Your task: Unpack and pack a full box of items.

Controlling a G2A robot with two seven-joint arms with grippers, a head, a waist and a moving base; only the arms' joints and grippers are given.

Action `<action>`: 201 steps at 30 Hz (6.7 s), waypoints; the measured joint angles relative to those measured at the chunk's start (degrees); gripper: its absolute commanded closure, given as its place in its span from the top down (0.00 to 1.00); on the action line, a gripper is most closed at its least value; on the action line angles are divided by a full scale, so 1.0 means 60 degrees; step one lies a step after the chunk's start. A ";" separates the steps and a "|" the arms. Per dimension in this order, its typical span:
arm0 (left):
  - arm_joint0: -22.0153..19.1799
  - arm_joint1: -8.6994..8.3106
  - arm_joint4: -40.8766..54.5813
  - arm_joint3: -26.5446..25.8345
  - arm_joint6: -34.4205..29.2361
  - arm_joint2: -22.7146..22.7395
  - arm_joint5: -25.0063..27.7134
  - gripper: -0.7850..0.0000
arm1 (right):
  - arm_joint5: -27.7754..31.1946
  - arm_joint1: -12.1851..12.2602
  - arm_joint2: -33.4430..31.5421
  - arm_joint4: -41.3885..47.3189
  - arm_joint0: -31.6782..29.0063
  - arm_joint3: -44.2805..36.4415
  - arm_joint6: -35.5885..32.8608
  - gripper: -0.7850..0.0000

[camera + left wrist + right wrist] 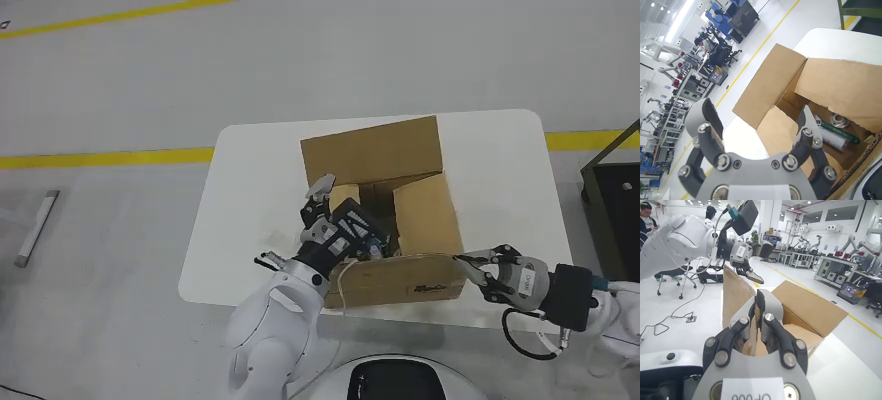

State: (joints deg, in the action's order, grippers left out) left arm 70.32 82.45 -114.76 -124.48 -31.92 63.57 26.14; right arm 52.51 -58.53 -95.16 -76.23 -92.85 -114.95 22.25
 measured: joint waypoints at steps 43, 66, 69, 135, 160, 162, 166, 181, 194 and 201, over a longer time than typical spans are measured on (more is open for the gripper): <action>-0.0518 -0.0166 0.0653 -0.0303 -0.1270 -0.0764 0.2500 1.00 | -0.0536 0.0149 0.0114 -0.1587 -0.0441 0.0407 0.1588 0.02; -0.0406 -0.0240 0.0774 -0.0674 -0.1682 -0.1087 0.2778 1.00 | -0.0868 0.0136 -0.0690 0.1721 -0.0875 0.0752 0.1532 0.22; -0.0276 -0.0262 0.0763 -0.0793 -0.1714 -0.1110 0.2790 1.00 | -0.0996 0.0121 -0.0777 0.2908 -0.0905 0.0884 0.1035 0.00; 0.1089 -0.0588 -0.0639 -0.0617 -0.0776 -0.1098 0.0642 1.00 | -0.3827 0.0222 -0.0208 0.2217 -0.2081 0.1052 -0.1820 0.00; 0.1085 -0.0589 -0.0781 -0.0234 -0.0511 -0.1102 0.0355 1.00 | -0.3528 0.0060 0.1183 0.1770 -0.1537 0.1039 -0.2122 0.00; 0.1034 -0.0573 -0.0862 -0.0018 -0.0580 -0.1164 0.0250 1.00 | -0.3527 0.0066 0.1015 0.1849 -0.1609 0.1043 -0.2070 0.00; 0.0814 -0.0497 -0.0899 0.0689 -0.0965 -0.1276 -0.0167 1.00 | -0.3544 0.0071 0.0675 0.2015 -0.1790 0.0987 -0.1975 0.00; 0.0220 -0.0472 -0.3278 0.1985 -0.1555 -0.1591 -0.0012 0.00 | -0.3441 0.0037 0.0361 0.2057 -0.2068 0.0930 -0.1848 0.00; 0.0475 -0.0438 -0.3445 0.1607 -0.1231 -0.1367 -0.0064 0.00 | -0.3629 -0.0008 0.0280 0.2001 -0.1958 0.0919 -0.1965 0.00; 0.0492 -0.0316 -0.2020 0.1310 -0.1239 -0.1025 -0.0638 0.00 | -0.3732 -0.0017 -0.0050 0.2252 -0.1829 0.0937 -0.2067 0.00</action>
State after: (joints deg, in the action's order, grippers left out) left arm 73.27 80.55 -126.88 -116.62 -39.36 57.42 22.31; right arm 30.11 -58.63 -95.46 -62.72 -103.82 -109.33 9.85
